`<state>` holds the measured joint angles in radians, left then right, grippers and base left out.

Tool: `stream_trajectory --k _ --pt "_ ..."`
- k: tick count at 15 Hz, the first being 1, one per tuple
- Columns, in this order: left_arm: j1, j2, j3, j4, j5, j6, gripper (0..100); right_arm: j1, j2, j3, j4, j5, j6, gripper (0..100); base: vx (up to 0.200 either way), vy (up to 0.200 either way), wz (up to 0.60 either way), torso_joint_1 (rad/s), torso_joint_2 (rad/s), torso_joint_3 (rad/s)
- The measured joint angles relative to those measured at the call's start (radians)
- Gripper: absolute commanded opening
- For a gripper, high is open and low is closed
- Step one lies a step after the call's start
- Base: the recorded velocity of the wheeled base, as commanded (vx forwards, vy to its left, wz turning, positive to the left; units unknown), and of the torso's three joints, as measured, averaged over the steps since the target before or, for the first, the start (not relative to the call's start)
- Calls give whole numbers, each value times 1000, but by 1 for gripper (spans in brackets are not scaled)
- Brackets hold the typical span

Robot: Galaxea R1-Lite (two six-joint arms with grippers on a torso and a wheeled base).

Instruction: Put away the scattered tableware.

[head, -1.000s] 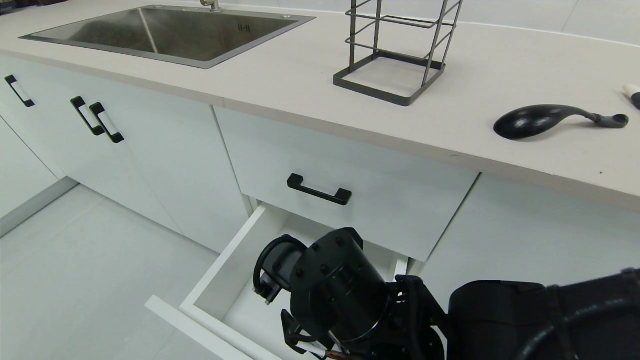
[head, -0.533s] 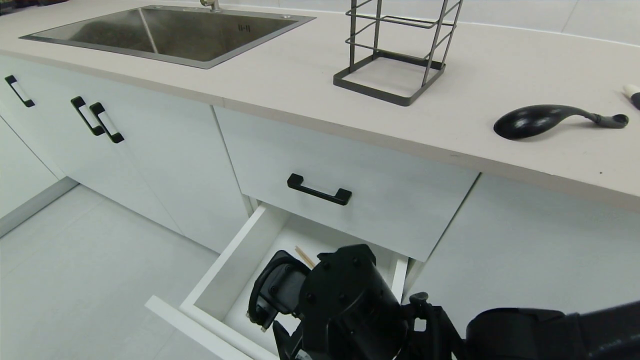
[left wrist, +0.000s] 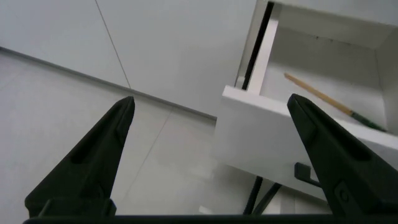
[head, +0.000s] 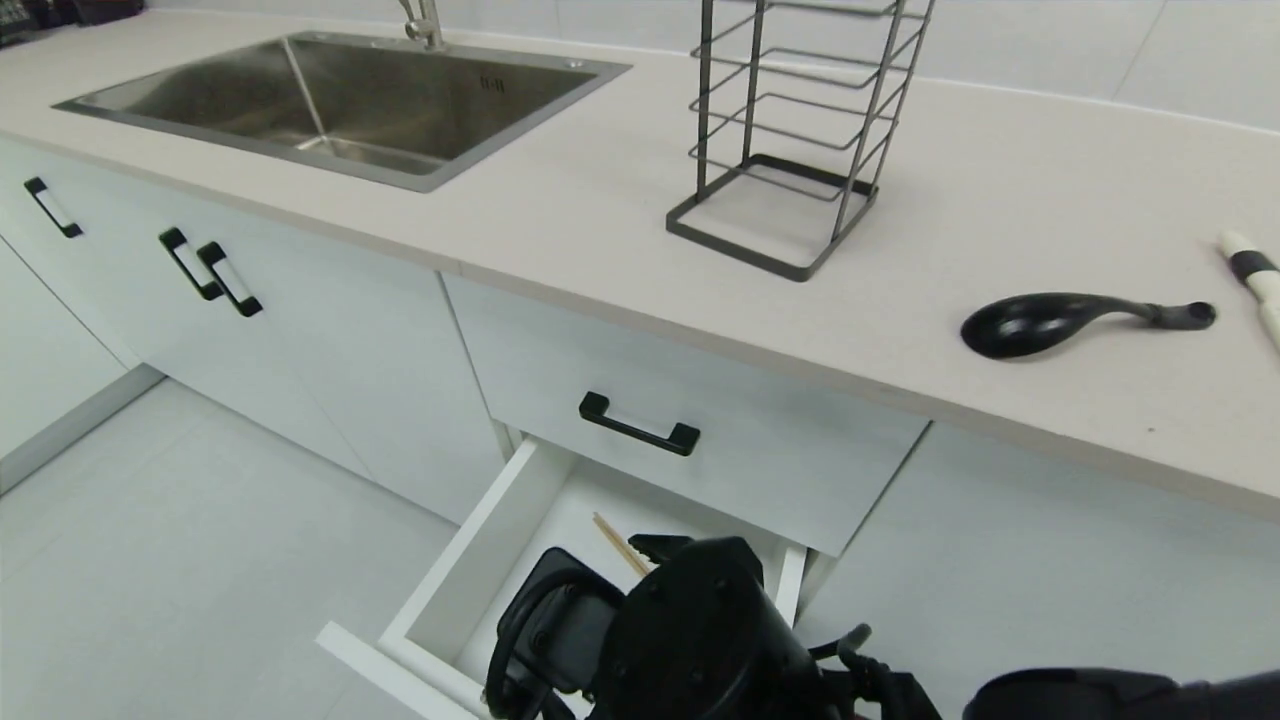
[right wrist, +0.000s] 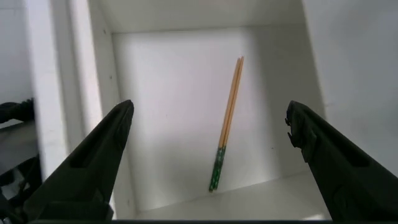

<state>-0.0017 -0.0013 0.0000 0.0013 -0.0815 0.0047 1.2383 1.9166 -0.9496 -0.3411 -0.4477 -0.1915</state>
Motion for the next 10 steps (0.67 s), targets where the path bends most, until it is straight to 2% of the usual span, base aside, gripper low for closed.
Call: stream_trajectory --k 4,7,10 --pt "0 0 0 0 0 0 100 6 -18 43 -32 0 2 100 0 0 0 228 -474 -206" --pt "0 0 0 0 0 0 100 9 -23 58 -35 0 1 100 0 0 0 103 -481 -220" --pt "0 0 0 1 0 0 100 0 -24 84 -43 1 0 100 0 0 0 380 -484 -230"
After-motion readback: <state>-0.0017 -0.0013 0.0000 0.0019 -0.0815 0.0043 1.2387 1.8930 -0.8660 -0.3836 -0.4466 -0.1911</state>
